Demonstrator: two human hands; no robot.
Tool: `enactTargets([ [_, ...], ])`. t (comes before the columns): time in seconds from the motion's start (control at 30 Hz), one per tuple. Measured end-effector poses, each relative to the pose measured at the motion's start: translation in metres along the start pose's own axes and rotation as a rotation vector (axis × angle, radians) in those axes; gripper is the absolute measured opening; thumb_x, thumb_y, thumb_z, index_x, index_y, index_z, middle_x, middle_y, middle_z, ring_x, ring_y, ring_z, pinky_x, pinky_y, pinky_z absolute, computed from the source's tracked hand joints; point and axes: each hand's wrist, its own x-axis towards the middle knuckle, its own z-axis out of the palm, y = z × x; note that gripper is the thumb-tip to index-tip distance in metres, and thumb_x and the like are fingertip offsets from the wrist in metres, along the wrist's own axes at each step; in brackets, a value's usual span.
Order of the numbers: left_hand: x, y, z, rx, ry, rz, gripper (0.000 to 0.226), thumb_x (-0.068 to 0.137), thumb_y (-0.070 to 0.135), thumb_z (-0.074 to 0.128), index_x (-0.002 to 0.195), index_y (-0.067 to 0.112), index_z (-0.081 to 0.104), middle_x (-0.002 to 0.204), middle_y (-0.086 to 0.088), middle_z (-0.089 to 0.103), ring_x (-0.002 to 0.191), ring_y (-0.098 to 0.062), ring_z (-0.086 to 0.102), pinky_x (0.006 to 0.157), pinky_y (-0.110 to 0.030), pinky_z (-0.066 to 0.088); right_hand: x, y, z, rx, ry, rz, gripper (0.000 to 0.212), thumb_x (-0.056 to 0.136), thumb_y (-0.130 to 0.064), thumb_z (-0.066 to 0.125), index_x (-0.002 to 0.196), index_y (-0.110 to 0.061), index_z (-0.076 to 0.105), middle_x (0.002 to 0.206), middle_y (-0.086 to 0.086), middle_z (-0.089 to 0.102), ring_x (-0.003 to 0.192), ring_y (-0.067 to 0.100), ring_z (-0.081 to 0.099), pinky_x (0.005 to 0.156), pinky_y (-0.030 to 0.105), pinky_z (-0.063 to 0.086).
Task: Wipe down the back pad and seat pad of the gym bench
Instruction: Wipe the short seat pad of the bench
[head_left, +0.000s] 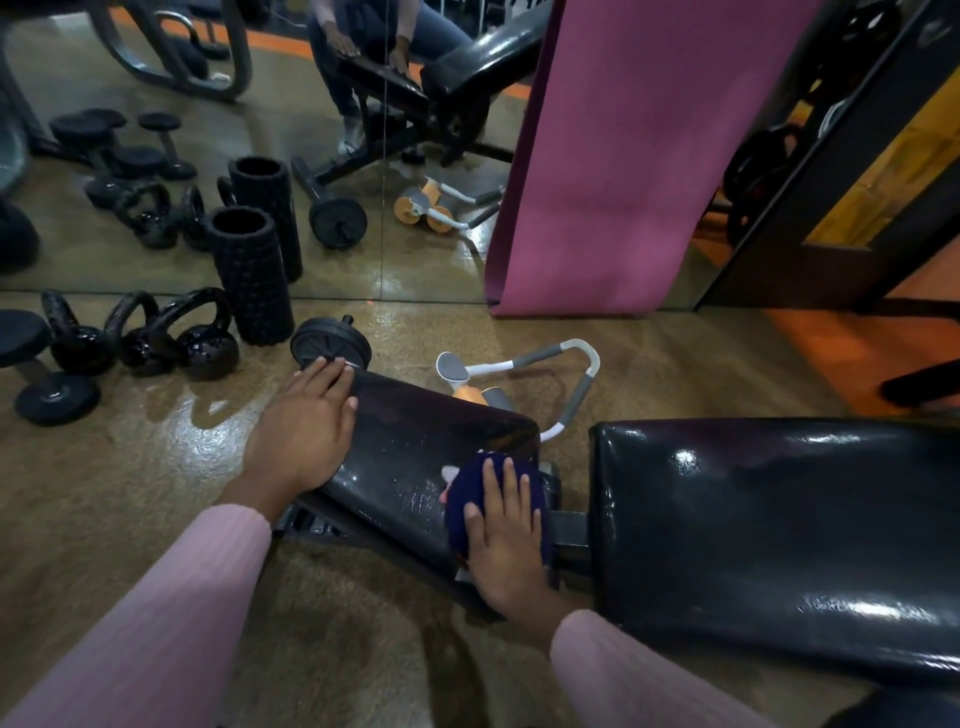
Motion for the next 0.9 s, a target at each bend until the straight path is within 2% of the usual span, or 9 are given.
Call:
enactTargets([
  [0.1,0.000,0.002,-0.002,0.001,0.008,-0.005,0.057,0.096,0.034,0.023,0.137,0.002,0.045,0.144,-0.013,0.045,0.136,-0.028,0.036,0.112,-0.041,0.028,-0.036,0.018,0.002,-0.020,-0.054,-0.191,0.055,0.096,-0.056,0.006,0.145,-0.046,-0.017,0.152,-0.023,-0.029,0.139,0.003,-0.032,0.118,0.037,-0.010],
  [0.17,-0.002,0.002,-0.002,-0.002,0.009,-0.007,0.057,0.096,0.034,0.023,0.137,0.002,0.045,0.144,-0.013,0.045,0.137,-0.027,0.035,0.112,-0.041,0.028,-0.043,0.038,0.001,0.052,-0.075,-0.199,0.058,0.091,-0.064,0.004,0.145,-0.048,-0.012,0.152,-0.027,-0.028,0.138,0.000,-0.032,0.118,0.036,-0.009],
  [0.37,0.000,0.001,0.000,-0.012,0.004,0.008,0.058,0.097,0.035,0.022,0.139,0.001,0.042,0.146,-0.013,0.042,0.139,-0.027,0.032,0.114,-0.041,0.023,0.025,0.011,-0.008,0.082,-0.027,0.109,0.057,0.103,-0.042,0.020,0.151,-0.032,-0.008,0.160,-0.002,-0.017,0.146,0.020,-0.018,0.118,0.043,-0.004],
  [0.47,0.001,-0.001,0.000,-0.012,-0.004,-0.001,0.058,0.096,0.035,0.021,0.139,0.001,0.043,0.146,-0.012,0.043,0.138,-0.027,0.033,0.114,-0.042,0.025,0.020,-0.011,-0.007,-0.024,-0.040,-0.033,0.056,0.102,-0.044,0.016,0.150,-0.036,-0.012,0.158,-0.009,-0.023,0.145,0.017,-0.022,0.118,0.043,-0.008],
  [0.6,0.002,-0.002,0.001,-0.010,0.002,-0.003,0.061,0.095,0.037,0.020,0.137,0.002,0.046,0.144,-0.012,0.045,0.137,-0.027,0.035,0.113,-0.042,0.027,-0.027,0.022,0.002,-0.051,-0.061,-0.225,0.054,0.098,-0.053,0.009,0.146,-0.046,-0.016,0.152,-0.024,-0.029,0.140,0.004,-0.031,0.117,0.037,-0.011],
  [0.67,0.001,-0.002,0.001,-0.008,0.002,-0.002,0.062,0.095,0.038,0.018,0.137,0.002,0.047,0.143,-0.012,0.046,0.136,-0.027,0.036,0.113,-0.041,0.027,-0.025,0.039,0.000,0.022,-0.078,-0.157,0.054,0.097,-0.055,0.011,0.144,-0.049,-0.015,0.152,-0.025,-0.028,0.139,0.003,-0.031,0.119,0.038,-0.007],
  [0.77,0.000,-0.001,0.002,-0.007,0.001,-0.002,0.060,0.096,0.036,0.020,0.138,0.002,0.045,0.144,-0.012,0.044,0.137,-0.027,0.035,0.114,-0.041,0.025,0.008,0.032,-0.004,0.175,-0.023,0.039,0.055,0.102,-0.046,0.020,0.148,-0.040,-0.008,0.159,-0.010,-0.019,0.145,0.016,-0.021,0.119,0.042,-0.003],
  [0.83,0.000,-0.001,0.001,0.000,0.004,-0.009,0.059,0.096,0.036,0.021,0.138,0.002,0.044,0.146,-0.012,0.043,0.138,-0.026,0.033,0.114,-0.040,0.024,0.032,0.016,-0.008,0.141,-0.044,0.140,0.058,0.103,-0.041,0.021,0.151,-0.029,-0.010,0.160,-0.002,-0.016,0.146,0.022,-0.018,0.119,0.042,-0.004],
  [0.9,0.000,-0.001,0.001,-0.001,0.004,-0.011,0.059,0.096,0.036,0.020,0.139,0.003,0.043,0.147,-0.010,0.042,0.139,-0.024,0.032,0.115,-0.038,0.022,0.039,0.007,-0.011,0.031,-0.061,0.105,0.059,0.103,-0.042,0.019,0.151,-0.030,-0.013,0.160,-0.003,-0.019,0.146,0.022,-0.019,0.119,0.045,-0.004],
])
